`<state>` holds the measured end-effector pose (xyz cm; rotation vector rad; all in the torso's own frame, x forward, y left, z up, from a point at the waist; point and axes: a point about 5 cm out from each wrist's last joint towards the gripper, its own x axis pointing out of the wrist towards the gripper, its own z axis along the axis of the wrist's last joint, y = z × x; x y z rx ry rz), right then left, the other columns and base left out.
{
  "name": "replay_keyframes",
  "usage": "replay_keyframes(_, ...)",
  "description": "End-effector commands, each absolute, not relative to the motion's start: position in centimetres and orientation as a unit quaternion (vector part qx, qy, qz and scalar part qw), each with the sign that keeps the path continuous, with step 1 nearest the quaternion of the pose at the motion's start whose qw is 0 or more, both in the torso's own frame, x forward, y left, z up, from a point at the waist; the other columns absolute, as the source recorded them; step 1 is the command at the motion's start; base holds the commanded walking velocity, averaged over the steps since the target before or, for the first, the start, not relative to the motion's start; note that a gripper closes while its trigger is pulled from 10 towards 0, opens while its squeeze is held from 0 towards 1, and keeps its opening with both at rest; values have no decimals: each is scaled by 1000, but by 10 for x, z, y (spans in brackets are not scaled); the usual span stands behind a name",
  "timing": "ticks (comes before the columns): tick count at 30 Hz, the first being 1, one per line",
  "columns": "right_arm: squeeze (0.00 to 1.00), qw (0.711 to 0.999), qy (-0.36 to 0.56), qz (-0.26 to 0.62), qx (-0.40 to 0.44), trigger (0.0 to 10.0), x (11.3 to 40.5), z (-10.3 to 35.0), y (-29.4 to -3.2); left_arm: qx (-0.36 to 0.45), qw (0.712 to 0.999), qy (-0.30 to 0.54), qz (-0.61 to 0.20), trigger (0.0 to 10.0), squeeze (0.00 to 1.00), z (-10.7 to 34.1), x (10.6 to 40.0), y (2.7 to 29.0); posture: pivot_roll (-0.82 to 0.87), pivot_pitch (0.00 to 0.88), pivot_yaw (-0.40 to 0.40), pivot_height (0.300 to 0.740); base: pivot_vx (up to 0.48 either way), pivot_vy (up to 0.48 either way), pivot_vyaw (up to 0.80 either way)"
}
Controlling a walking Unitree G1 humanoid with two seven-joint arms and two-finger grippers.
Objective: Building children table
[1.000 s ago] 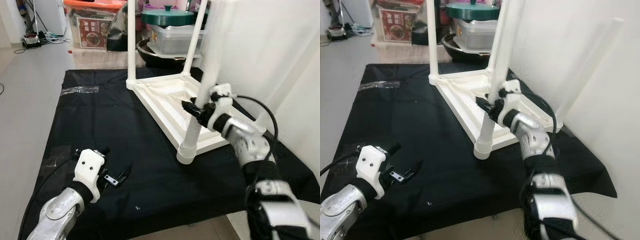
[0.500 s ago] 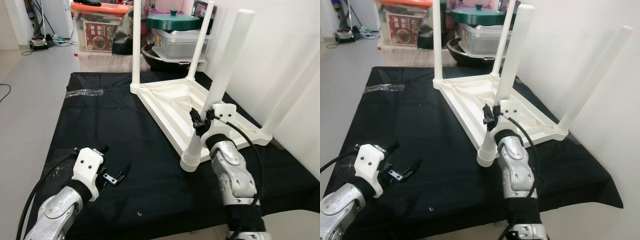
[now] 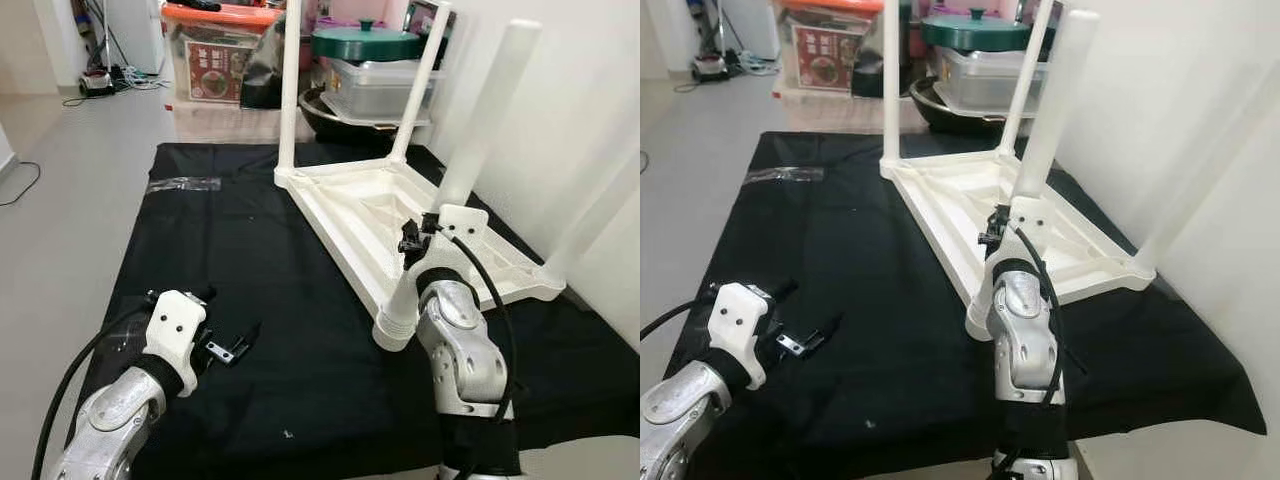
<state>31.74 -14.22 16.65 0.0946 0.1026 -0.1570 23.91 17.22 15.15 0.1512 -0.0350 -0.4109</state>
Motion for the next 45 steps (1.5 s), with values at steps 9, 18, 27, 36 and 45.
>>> replay_keyframes(9, 0, 996, 32, -69, 44, 10000, 315, 185, -156, 73, 973, -7, -217, 10000, 0, 148, 242, 170, 41, 0, -60, 740, 0, 0, 0)
replay_keyframes(18, 0, 986, 37, 119, 112, 10000, 306, 204, -141, 74, 972, -7, -225, 10000, 0, 147, 244, 171, -2, 0, -34, 740, 0, 0, 0)
replay_keyframes(27, 0, 984, 31, 171, 26, 10000, 317, 200, -166, 74, 970, -8, -231, 10000, 0, 146, 246, 169, 0, 0, -37, 740, 0, 0, 0)
replay_keyframes(36, 0, 981, 5, 193, -5, 10000, 343, 213, -211, 75, 971, -7, -228, 10000, 0, 146, 245, 172, 6, 0, -45, 740, 0, 0, 0)
replay_keyframes(45, 0, 970, -11, 241, 6, 10000, 360, 232, -243, 76, 970, -9, -230, 10000, 0, 145, 247, 171, 19, 0, -50, 740, 0, 0, 0)
